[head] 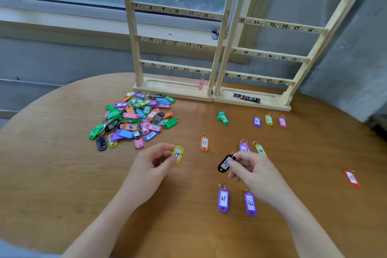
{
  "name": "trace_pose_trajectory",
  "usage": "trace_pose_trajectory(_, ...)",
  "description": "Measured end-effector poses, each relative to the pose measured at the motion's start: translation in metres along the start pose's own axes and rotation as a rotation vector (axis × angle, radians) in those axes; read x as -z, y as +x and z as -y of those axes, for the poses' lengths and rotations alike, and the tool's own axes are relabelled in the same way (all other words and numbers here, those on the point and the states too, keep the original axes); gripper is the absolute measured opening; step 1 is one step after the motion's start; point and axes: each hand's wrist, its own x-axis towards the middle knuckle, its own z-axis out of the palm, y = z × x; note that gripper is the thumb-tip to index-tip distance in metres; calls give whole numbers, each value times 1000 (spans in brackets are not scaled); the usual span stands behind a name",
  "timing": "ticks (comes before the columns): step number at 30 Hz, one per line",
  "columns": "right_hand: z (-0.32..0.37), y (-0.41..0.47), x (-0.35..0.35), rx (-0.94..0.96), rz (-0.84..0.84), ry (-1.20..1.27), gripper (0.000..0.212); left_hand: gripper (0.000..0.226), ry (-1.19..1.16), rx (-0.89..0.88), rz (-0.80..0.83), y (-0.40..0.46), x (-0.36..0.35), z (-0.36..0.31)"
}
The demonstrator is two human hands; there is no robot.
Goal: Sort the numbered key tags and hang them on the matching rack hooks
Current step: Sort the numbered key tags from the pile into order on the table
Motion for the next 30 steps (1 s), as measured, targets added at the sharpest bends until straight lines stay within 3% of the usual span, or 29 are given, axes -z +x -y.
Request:
trace_pose_trajectory(6,-13,-20,-1,45,37,-136,39,22,-4,17,88,3,-20,-9)
trace_pose_trajectory(12,-27,-29,-8,105,-6,-260,26,37,21,-15,148,9,-37,-16)
trace_pose_trajectory(18,-36,-28,-15,152,-32,-427,20,4,98,-17,160,23,-52,-18)
trace_pose_trajectory(24,-46,-27,-15,198,-115,-521,20,12,224,-95,148,43,-71,-24)
trace_pose_trajectory(30,-57,-28,2,158,-216,-441,18,12,233,-188,262,74,-117,-46)
